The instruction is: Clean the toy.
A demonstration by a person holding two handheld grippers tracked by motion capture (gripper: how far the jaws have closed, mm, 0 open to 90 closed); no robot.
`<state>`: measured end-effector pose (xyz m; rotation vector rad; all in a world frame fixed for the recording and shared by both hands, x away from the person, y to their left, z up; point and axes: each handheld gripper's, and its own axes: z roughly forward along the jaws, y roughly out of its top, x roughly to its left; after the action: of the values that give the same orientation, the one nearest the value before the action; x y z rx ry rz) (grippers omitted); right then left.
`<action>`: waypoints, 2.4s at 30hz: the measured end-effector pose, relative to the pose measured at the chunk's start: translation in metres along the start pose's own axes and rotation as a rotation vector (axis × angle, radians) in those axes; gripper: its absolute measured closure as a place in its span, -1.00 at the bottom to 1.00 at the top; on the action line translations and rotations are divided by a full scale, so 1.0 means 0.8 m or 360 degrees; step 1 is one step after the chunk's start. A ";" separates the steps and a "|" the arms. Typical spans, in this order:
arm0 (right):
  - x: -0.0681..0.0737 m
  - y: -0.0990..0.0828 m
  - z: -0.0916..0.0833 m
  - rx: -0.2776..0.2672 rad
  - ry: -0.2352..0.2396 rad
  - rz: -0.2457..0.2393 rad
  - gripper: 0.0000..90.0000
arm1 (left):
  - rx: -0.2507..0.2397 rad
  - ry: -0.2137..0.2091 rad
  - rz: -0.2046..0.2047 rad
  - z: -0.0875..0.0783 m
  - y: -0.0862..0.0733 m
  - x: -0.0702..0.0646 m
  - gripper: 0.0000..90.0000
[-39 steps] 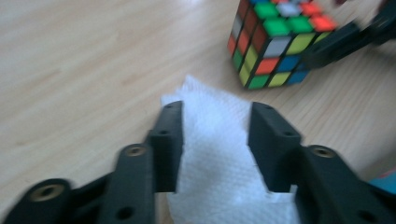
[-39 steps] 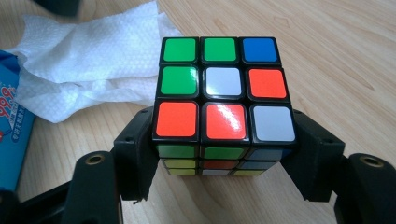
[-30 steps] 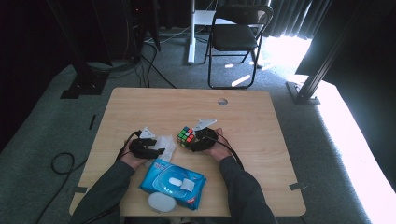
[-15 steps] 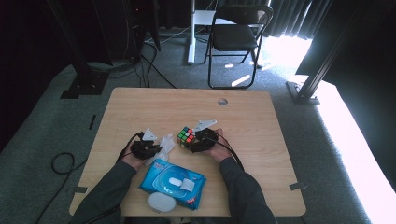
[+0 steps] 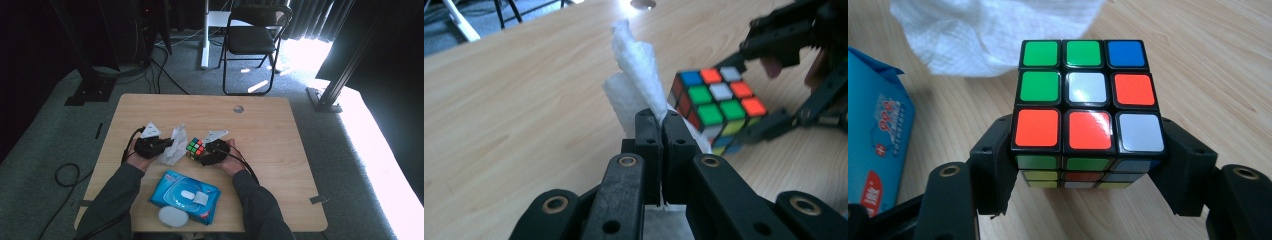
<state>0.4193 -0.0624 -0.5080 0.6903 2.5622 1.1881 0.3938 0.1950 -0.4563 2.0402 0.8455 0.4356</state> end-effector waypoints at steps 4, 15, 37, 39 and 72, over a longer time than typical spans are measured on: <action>0.004 0.004 0.002 0.0000 0.0018 -0.0021 -0.24 | -0.0011 -0.0005 0.0018 0.005 0.010 -0.006 0.95; 0.017 0.017 0.009 -0.0009 0.0045 -0.0046 -0.24 | 0.0014 -0.0101 0.0107 0.026 0.025 -0.033 0.95; 0.022 0.024 0.007 -0.0029 0.0053 -0.0064 -0.24 | 0.0107 -0.0103 0.0201 0.044 0.024 -0.045 0.93; 0.022 0.024 0.007 -0.0028 0.0054 -0.0065 -0.24 | 0.0104 -0.0075 0.0198 0.043 0.023 -0.042 0.93; 0.026 0.027 0.003 -0.0051 0.0074 -0.0099 -0.24 | 0.0057 -0.0040 0.0180 0.042 0.026 -0.043 0.93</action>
<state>0.4092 -0.0378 -0.4934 0.5781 2.5765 1.2362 0.3973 0.1425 -0.4577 2.1293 0.7304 0.4591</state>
